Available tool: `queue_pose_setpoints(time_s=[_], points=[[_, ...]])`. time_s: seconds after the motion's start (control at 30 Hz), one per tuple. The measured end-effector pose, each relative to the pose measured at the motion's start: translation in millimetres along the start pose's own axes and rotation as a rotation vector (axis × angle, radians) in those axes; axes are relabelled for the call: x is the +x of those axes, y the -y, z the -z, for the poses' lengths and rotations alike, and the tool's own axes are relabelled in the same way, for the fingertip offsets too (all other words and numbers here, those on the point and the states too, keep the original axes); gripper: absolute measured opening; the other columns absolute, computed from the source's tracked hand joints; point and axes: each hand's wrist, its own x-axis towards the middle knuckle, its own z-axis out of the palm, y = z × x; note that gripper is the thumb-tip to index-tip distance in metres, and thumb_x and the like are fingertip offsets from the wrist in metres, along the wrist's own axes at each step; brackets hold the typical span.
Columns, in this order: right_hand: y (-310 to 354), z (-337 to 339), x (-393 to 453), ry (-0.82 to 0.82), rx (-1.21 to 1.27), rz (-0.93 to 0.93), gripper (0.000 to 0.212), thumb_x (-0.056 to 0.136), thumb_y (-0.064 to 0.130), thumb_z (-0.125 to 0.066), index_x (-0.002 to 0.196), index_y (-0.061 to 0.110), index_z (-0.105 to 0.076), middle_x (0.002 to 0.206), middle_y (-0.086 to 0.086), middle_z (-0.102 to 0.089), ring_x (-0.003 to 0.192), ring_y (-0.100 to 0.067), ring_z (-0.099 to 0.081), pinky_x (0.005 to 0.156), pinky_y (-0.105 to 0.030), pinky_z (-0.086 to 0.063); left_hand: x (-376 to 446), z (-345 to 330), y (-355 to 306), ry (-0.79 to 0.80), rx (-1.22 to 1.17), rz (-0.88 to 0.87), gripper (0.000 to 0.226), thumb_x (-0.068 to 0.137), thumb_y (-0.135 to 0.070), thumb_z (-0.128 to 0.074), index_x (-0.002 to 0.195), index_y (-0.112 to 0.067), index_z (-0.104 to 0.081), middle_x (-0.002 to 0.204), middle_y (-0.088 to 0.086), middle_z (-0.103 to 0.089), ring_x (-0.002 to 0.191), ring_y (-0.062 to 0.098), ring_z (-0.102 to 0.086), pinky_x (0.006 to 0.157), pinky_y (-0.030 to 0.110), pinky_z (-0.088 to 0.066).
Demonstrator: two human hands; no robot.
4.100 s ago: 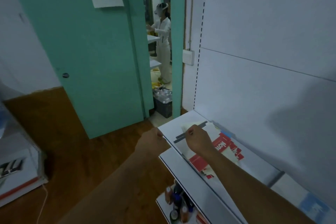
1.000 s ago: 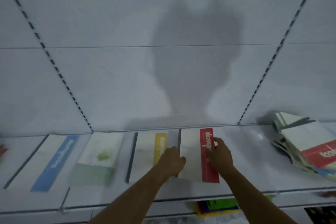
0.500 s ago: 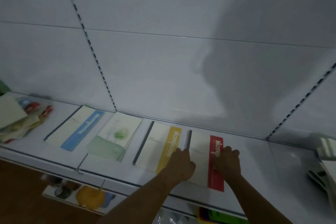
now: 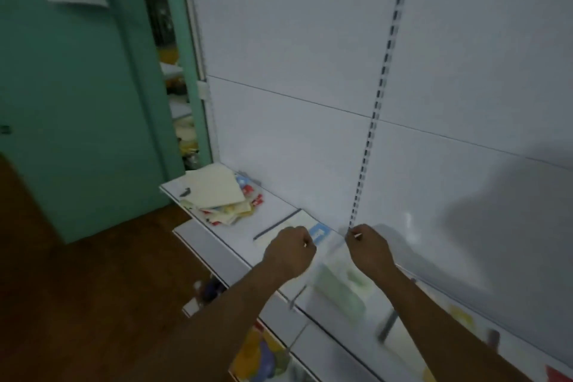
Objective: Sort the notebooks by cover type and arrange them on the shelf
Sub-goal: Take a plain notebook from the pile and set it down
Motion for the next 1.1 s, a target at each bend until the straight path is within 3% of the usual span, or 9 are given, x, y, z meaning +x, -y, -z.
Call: queue_pose_setpoints(time_s=[0.17,0.3,0.4,0.67,0.8,0.97,1.1], points=[[135,-99,10,0.125,0.041,0.212,0.012,0.093,0.024,-0.051,0.093,0.017,-0.060,0.095,-0.004,-0.066,0.096,-0.023,-0.061,0.074,-0.023,-0.037,-19,113,114,-0.153,0.047,0.197,0.015,0.091,-0.029,-0.050,0.091,-0.016,-0.058,0.103,0.006,-0.063,0.097,0.023,-0.058,0.080,0.031,-0.046],[205,-166,9,0.191,0.006,0.315,0.024,0.094,0.026,-0.047,0.105,0.011,-0.062,0.116,-0.005,-0.065,0.099,-0.024,-0.060,0.075,-0.025,-0.039,-39,170,184,-0.251,0.009,0.327,0.011,0.091,-0.028,-0.052,0.091,-0.019,-0.059,0.097,0.003,-0.065,0.090,0.021,-0.061,0.078,0.033,-0.054],[237,-205,15,0.226,-0.032,0.323,0.025,0.095,0.026,-0.048,0.107,0.010,-0.062,0.114,-0.007,-0.064,0.098,-0.023,-0.059,0.073,-0.022,-0.036,-42,193,220,-0.291,-0.027,0.380,0.010,0.092,-0.025,-0.053,0.096,-0.019,-0.060,0.096,0.001,-0.063,0.087,0.017,-0.060,0.075,0.031,-0.054],[278,-283,72,0.305,-0.081,0.336,0.027,0.097,0.029,-0.045,0.113,0.012,-0.058,0.115,-0.008,-0.064,0.098,-0.023,-0.059,0.081,-0.028,-0.045,7,206,285,-0.274,-0.090,0.441,0.006,0.095,-0.024,-0.050,0.089,-0.023,-0.052,0.091,0.000,-0.060,0.081,0.014,-0.058,0.069,0.025,-0.050],[293,-309,119,0.319,-0.075,0.323,0.028,0.099,0.026,-0.044,0.116,0.010,-0.058,0.119,-0.008,-0.062,0.105,-0.023,-0.058,0.083,-0.023,-0.038,57,216,305,-0.262,-0.102,0.492,0.006,0.095,-0.022,-0.049,0.093,-0.020,-0.054,0.092,0.001,-0.060,0.080,0.012,-0.056,0.066,0.022,-0.046],[296,-326,183,0.320,-0.117,0.274,0.028,0.097,0.024,-0.046,0.115,0.009,-0.060,0.119,-0.008,-0.063,0.107,-0.024,-0.058,0.086,-0.024,-0.040,123,225,322,-0.229,-0.088,0.516,0.018,0.097,-0.021,-0.047,0.108,-0.011,-0.059,0.102,0.004,-0.063,0.086,0.013,-0.059,0.074,0.023,-0.049],[281,-332,221,0.265,-0.178,0.172,0.037,0.094,0.027,-0.048,0.124,0.009,-0.057,0.130,-0.011,-0.056,0.117,-0.027,-0.054,0.099,-0.035,-0.043,166,214,328,-0.180,-0.174,0.525,0.031,0.095,-0.024,-0.051,0.122,-0.010,-0.056,0.117,0.008,-0.062,0.101,0.020,-0.061,0.086,0.029,-0.053]])
